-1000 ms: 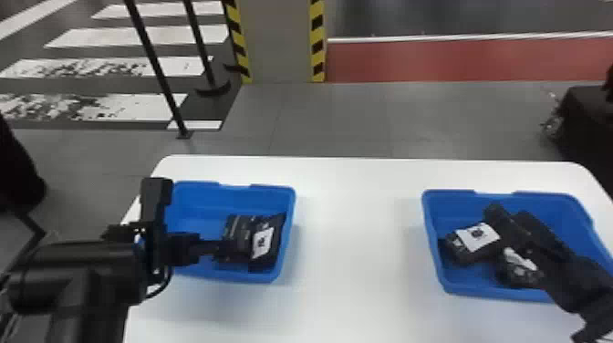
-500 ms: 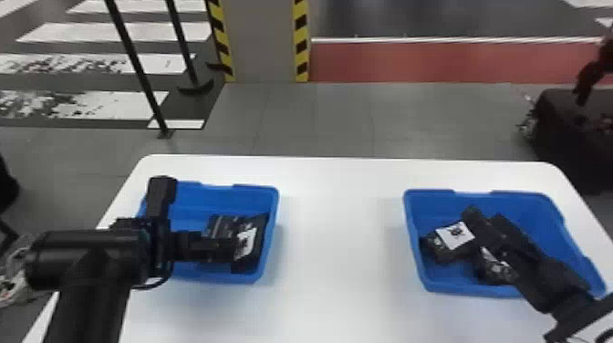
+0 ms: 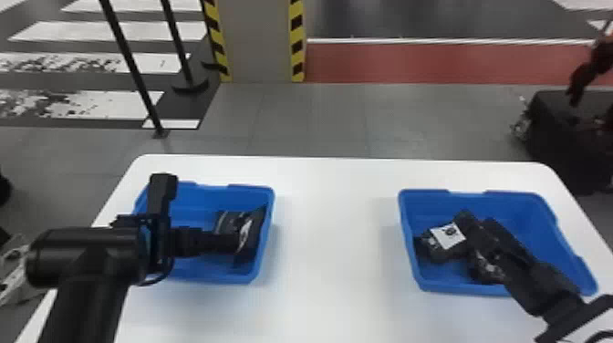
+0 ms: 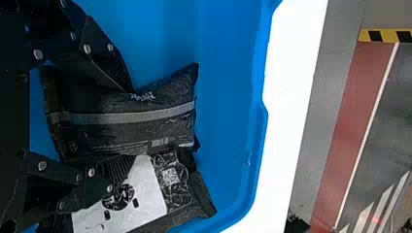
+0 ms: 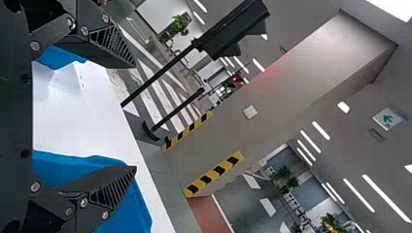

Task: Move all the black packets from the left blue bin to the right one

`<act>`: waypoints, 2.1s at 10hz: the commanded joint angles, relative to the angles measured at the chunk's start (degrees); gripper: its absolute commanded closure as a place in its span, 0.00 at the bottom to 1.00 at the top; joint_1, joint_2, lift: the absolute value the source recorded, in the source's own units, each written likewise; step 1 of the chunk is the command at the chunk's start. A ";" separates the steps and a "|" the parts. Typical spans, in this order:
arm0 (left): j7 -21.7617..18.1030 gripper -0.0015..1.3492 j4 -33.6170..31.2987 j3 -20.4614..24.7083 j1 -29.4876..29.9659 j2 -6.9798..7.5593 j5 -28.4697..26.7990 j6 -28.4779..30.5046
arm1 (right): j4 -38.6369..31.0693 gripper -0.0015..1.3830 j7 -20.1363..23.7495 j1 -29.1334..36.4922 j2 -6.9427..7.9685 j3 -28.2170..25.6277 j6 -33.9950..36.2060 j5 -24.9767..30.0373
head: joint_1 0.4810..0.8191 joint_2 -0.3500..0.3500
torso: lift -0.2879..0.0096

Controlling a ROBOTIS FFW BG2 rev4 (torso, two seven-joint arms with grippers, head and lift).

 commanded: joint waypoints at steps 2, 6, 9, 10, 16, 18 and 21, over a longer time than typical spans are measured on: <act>-3.22 0.84 -3.91 -0.58 2.48 0.85 0.93 -2.36 | -0.18 0.22 0.00 -0.01 0.02 0.04 0.54 -0.05 | 0.63 0.57 | 0.60; -6.03 0.90 -34.00 2.94 17.81 0.94 1.72 6.78 | -0.18 0.22 0.79 -0.15 0.54 0.04 1.81 -0.58 | 0.63 0.57 | 0.60; -9.19 0.90 -48.35 2.67 23.30 0.50 4.71 9.45 | 0.24 0.22 3.34 -1.84 0.63 0.22 3.92 -0.58 | 0.63 0.57 | 0.60; -10.42 0.90 -48.63 1.79 22.88 0.06 5.24 7.62 | 0.52 0.22 4.30 -3.11 0.63 0.48 4.90 -0.58 | 0.63 0.55 | 0.60; -16.05 0.90 -34.42 -11.65 9.80 0.06 6.47 -7.85 | 1.65 0.22 7.03 -10.42 0.63 4.00 9.68 2.06 | 0.63 0.43 | 0.60; -16.57 0.90 -29.78 -14.73 7.27 -0.20 9.11 -8.55 | 2.49 0.22 7.29 -13.23 0.63 5.40 10.95 2.94 | 0.63 0.39 | 0.60; -16.57 0.90 -25.42 -18.60 3.89 -0.90 11.57 -9.95 | 6.15 0.22 7.47 -17.17 0.63 8.74 11.93 3.99 | 0.63 0.37 | 0.60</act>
